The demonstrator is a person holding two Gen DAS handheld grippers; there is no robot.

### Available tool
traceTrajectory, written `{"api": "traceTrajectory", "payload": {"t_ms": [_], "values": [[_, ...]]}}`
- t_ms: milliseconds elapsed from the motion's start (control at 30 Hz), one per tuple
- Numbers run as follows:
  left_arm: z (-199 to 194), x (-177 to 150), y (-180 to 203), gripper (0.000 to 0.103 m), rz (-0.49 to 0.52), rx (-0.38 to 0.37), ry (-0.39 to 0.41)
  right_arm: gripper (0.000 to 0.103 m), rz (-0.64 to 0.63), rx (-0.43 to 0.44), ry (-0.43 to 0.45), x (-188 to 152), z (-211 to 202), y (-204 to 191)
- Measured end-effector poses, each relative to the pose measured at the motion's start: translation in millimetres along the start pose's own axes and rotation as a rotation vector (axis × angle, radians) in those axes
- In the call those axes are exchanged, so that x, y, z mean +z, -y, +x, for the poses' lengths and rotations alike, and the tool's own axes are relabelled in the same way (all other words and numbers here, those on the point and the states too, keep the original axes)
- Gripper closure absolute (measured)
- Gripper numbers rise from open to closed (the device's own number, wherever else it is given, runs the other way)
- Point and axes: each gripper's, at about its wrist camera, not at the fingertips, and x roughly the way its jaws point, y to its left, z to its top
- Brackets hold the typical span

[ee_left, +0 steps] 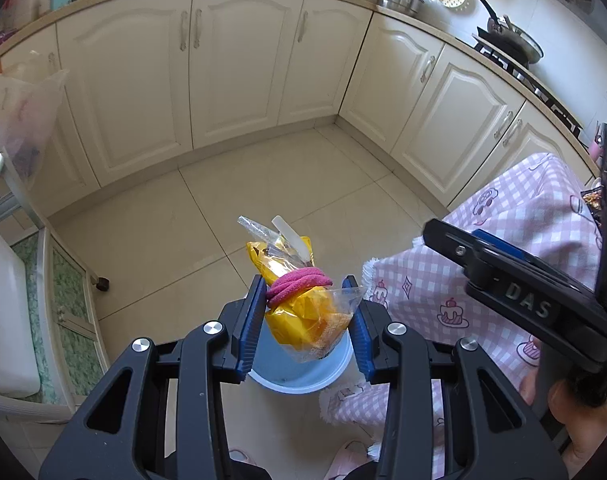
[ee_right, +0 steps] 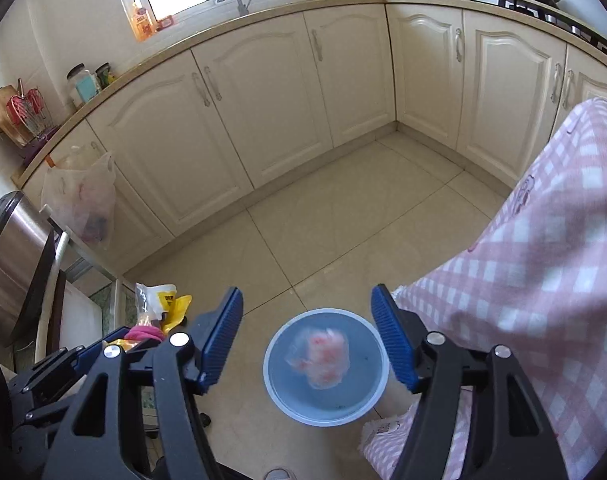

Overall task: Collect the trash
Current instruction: 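Carry the yellow wrapper with the left tool while the right tool grasps the clear plastic bag, then open both tools over the blue bucket to drop the items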

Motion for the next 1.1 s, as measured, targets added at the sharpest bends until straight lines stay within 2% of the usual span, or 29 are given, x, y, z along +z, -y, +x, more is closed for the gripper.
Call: {"api": "traceTrajectory", "payload": {"t_ms": [133, 400, 500, 567, 633, 900, 1100], "values": [[8, 1, 2, 0.066, 0.004, -0.005, -0.01, 0.036, -0.001, -0.046, 0.029, -3, -8, 6], [15, 13, 16, 0.064, 0.024, -0.008, -0.002, 0.034, -0.021, -0.098, 0.15, 2, -43, 10], [13, 18, 21, 0.053, 0.026, 0.001, 0.012, 0.032, -0.021, -0.108, 0.192, 5, -58, 13], [10, 19, 25, 0.036, 0.033, 0.005, 0.025, 0.032, -0.015, -0.104, 0.209, 7, -65, 16], [5, 20, 30, 0.032, 0.04, 0.006, 0.042, 0.031, -0.006, -0.108, 0.225, 8, -72, 20], [-25, 20, 43, 0.031, 0.061, 0.001, 0.086, 0.029, 0.017, -0.112, 0.258, 6, -104, 33], [-62, 16, 63, 0.03, 0.105, -0.026, 0.138, 0.028, 0.045, -0.13, 0.312, -3, -145, 48]]}}
